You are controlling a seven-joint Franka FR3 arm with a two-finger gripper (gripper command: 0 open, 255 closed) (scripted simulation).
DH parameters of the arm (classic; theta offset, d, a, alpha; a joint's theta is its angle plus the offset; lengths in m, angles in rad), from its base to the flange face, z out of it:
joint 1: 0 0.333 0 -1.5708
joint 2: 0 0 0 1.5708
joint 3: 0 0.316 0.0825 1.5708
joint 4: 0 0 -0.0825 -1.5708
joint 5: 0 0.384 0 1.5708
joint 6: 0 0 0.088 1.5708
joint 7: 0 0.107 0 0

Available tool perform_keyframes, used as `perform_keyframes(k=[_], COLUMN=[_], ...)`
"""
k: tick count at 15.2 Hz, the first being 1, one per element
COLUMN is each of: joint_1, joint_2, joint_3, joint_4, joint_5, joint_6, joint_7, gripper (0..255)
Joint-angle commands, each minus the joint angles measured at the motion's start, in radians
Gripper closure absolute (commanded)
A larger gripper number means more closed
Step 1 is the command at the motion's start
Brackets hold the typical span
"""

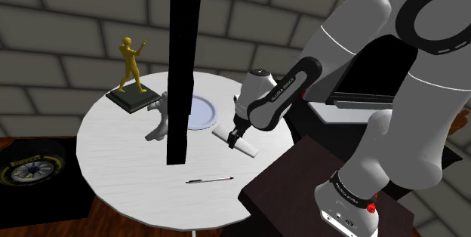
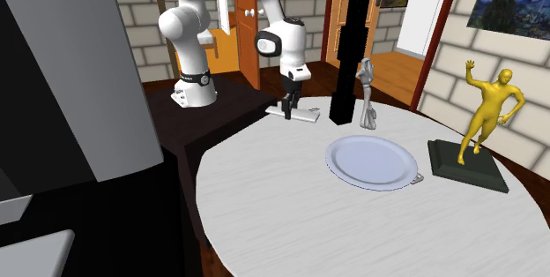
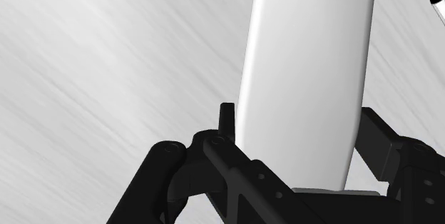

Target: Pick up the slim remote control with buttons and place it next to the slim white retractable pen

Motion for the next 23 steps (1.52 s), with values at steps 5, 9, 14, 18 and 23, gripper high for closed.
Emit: perform_keyframes(k=[5, 9, 14, 18, 23], joint_1=[-0.023, -0.045, -0.057, -0.057, -0.057], joint_2=[0.099, 0.168, 0.206, 0.206, 0.206], joint_3=[0.036, 0.063, 0.077, 0.077, 0.077], joint_4=[0.018, 0.036, 0.048, 0.048, 0.048], joint_5=[0.044, 0.066, 0.074, 0.074, 0.074], joint_6=[0.082, 0.133, 0.159, 0.159, 0.159], joint_7=[-0.029, -0.047, -0.055, -0.055, -0.054], gripper=[255, 255, 255, 255, 0])
